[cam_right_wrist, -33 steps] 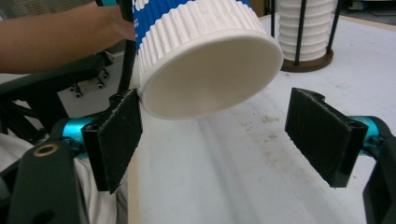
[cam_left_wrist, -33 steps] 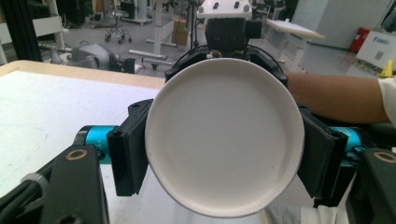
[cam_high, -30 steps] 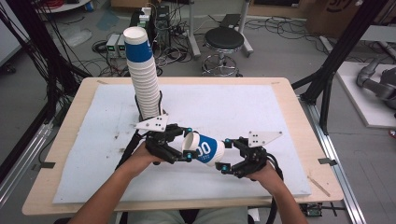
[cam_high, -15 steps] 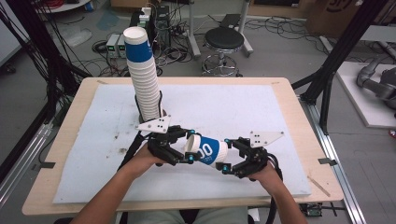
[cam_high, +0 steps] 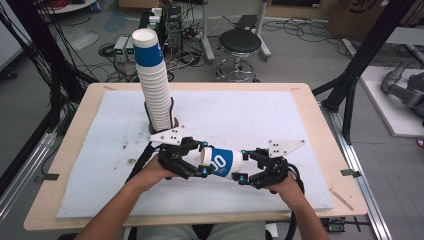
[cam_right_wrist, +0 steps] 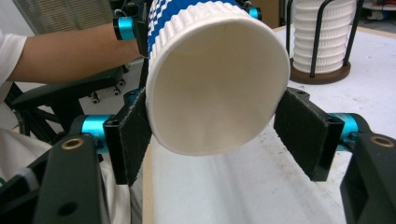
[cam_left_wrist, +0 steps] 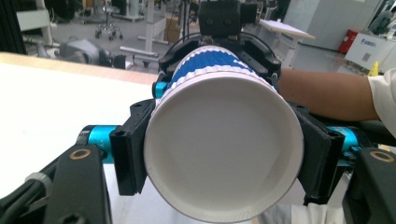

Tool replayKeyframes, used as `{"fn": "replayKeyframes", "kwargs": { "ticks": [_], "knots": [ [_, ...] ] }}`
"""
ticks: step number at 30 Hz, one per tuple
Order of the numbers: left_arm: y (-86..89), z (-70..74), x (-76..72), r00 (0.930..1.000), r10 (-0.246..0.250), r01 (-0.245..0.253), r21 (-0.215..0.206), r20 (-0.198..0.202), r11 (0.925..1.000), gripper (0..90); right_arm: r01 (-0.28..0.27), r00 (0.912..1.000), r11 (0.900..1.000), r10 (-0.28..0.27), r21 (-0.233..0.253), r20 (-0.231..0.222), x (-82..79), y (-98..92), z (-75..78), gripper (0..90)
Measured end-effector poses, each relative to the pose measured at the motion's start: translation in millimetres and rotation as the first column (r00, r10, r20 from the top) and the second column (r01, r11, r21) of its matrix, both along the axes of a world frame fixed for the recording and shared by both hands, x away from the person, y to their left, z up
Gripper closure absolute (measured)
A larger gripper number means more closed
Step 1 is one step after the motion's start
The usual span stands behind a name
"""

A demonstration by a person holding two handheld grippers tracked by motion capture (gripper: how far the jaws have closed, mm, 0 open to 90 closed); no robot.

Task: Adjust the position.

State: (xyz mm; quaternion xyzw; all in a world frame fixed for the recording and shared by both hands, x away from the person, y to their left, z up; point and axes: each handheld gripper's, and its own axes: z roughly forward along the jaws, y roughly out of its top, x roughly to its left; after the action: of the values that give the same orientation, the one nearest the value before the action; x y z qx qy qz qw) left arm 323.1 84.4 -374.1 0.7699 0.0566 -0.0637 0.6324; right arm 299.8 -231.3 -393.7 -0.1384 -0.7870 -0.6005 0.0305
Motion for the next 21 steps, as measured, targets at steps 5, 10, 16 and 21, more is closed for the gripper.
{"fn": "replayKeyframes", "kwargs": {
  "ticks": [5, 10, 16, 21],
  "knots": [
    [-1.0, 0.2, -3.0, 0.9990, 0.041, -0.040, 0.059, -0.017, 0.9975, 21.1, -0.001, 0.9999, 1.000, 0.002, -0.016, 0.016, -0.2, -0.4, 2.7, 32.2],
    [4.4, 5.4, -3.8, 0.9969, 0.079, -0.078, 0.103, 0.000, 0.9916, 16.8, 0.011, 0.9997, 0.999, -0.010, -0.045, 0.023, 0.6, -3.8, 6.6, 32.2],
    [13.1, 18.5, -3.0, 0.9930, 0.107, -0.114, 0.159, 0.051, 0.9808, 16.8, 0.049, 0.9976, 0.988, -0.041, -0.149, 0.057, 2.7, -11.6, 17.1, 32.2],
    [6.4, 28.3, -1.9, 0.9938, 0.085, -0.097, 0.189, 0.072, 0.9771, 16.8, 0.043, 0.9966, 0.960, -0.022, -0.277, 0.079, 3.9, -8.0, 28.7, 32.2]
  ]
}}
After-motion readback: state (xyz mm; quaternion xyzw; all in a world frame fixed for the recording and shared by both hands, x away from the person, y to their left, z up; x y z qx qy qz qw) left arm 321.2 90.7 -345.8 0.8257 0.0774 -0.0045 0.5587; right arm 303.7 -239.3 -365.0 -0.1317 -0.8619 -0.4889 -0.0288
